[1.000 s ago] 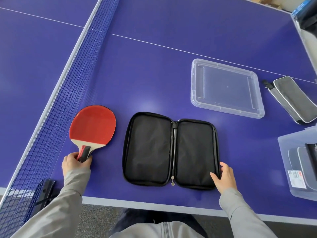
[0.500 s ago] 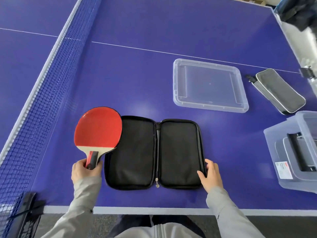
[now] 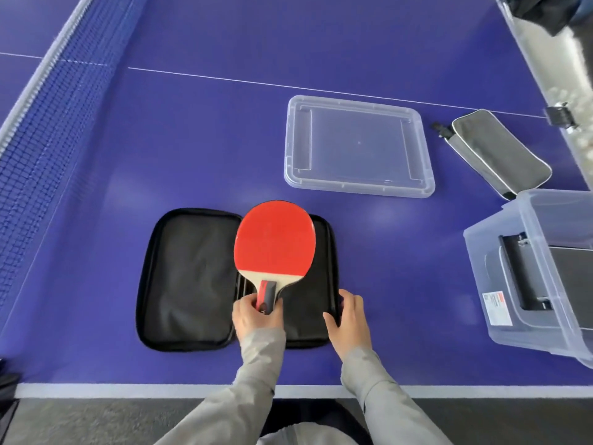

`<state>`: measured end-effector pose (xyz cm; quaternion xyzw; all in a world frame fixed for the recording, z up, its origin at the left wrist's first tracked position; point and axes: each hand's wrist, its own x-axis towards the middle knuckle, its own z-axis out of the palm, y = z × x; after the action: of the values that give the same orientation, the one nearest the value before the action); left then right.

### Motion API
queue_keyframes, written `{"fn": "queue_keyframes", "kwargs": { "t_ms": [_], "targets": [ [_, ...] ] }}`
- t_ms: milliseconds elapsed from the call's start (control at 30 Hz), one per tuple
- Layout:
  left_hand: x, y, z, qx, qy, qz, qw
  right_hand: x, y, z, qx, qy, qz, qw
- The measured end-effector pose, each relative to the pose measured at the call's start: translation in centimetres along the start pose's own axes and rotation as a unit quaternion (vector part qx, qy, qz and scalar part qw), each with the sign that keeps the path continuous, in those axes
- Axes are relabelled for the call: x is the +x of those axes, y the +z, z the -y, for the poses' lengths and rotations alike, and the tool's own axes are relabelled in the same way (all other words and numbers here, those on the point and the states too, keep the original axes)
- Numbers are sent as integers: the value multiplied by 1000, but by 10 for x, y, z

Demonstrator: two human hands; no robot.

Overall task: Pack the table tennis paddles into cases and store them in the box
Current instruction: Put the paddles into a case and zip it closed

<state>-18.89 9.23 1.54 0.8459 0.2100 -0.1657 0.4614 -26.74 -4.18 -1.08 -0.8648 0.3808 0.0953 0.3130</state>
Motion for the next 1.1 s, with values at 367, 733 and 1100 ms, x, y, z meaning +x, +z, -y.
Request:
{"fn": "queue_keyframes", "kwargs": {
  "t_ms": [367,733,1100],
  "targets": [
    [-18,50,17,24,2,-16,1000,5,2,-9,-7,-40,-3,999],
    [-23,58,21,45,13,-43,998,5,2,-10,-30,-56,-6,998],
    [-27,57,26,71,16,-36,997,3,2,-9,-34,-58,-5,998]
  ]
}}
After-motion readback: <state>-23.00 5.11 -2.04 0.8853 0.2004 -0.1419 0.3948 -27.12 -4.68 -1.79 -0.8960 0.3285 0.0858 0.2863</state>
